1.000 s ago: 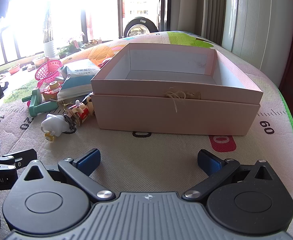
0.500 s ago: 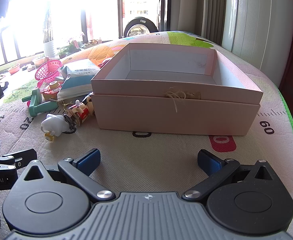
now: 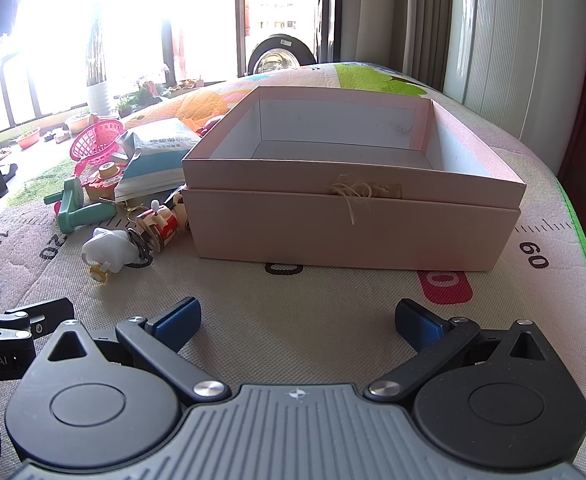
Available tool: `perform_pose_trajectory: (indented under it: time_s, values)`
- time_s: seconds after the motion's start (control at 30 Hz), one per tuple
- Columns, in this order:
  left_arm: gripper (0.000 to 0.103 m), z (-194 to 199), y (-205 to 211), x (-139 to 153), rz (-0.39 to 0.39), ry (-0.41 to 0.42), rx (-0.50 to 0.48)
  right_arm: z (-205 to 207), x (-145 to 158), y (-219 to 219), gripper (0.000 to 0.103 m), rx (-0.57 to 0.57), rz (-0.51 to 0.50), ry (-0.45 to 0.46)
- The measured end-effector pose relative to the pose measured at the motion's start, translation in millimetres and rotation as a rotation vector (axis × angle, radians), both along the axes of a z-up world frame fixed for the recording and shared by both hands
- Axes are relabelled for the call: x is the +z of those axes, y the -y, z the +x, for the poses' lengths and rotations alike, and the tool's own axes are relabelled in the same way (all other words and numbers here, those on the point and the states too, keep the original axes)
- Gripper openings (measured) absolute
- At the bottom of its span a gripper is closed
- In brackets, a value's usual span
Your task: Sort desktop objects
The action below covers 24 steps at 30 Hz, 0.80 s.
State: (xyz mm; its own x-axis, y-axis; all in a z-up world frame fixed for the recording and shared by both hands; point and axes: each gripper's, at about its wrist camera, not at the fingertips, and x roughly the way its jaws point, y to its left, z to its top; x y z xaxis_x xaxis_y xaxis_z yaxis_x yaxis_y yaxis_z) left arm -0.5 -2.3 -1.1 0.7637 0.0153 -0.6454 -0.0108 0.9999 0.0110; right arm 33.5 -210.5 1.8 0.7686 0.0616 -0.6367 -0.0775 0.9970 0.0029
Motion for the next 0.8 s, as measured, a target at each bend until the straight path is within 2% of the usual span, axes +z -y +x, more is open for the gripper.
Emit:
perform_pose_trajectory:
  time_s: [0.6,0.8]
  values:
    - [0.103,1.9,-1.1,-0.7,0.001,-0.007,-0.002,-3.9,1.9,-2.9,0.103,-0.001,-0.003,-0.001]
    - [0.103,-1.7,-2.2,2.1,-0.006,-0.042,-0.017,-10.3,5.8,-0.4,0.103,0.013,-0.012,-0.041]
